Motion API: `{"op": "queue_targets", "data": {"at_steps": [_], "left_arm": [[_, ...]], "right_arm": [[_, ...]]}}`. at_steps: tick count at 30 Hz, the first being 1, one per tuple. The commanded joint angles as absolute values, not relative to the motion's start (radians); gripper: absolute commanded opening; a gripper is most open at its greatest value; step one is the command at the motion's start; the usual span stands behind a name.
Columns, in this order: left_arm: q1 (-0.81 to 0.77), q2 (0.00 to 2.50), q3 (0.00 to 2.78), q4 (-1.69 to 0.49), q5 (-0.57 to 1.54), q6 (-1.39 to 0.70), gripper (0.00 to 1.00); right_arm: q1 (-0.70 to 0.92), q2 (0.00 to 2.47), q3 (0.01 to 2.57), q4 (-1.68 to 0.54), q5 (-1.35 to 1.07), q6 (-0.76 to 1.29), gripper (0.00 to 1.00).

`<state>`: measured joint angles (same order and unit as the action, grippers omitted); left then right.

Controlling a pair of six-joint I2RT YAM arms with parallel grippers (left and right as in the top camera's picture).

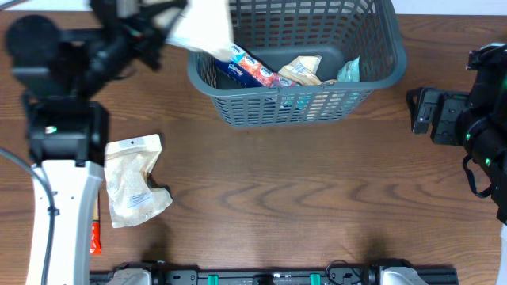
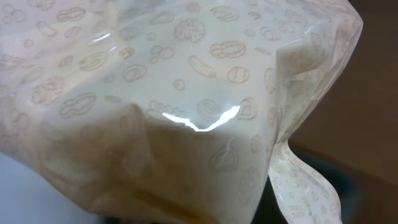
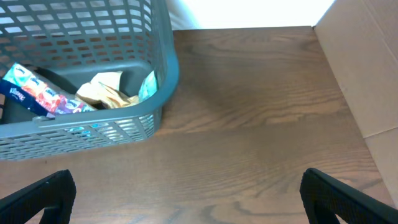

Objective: Pack container
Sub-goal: 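Lift the translucent pouch into the basket and open the left gripper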

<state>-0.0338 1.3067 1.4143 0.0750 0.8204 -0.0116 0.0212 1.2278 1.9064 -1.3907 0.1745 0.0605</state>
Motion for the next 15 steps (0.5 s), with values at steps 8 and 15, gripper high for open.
{"op": "queue_targets", "data": {"at_steps": [8,15], "left_arm": [[-0.22,1.49,1.422,0.112,0.882,-0.012,0.06],[-0.233,1.604,1.422,0.122,0.881,-0.028,0.7]], "right_arm": [[0.026,1.224,1.906,-1.404,0.152,0.074,0.99],[0.026,1.224,1.906,-1.422,0.153,0.073,0.99]]}}
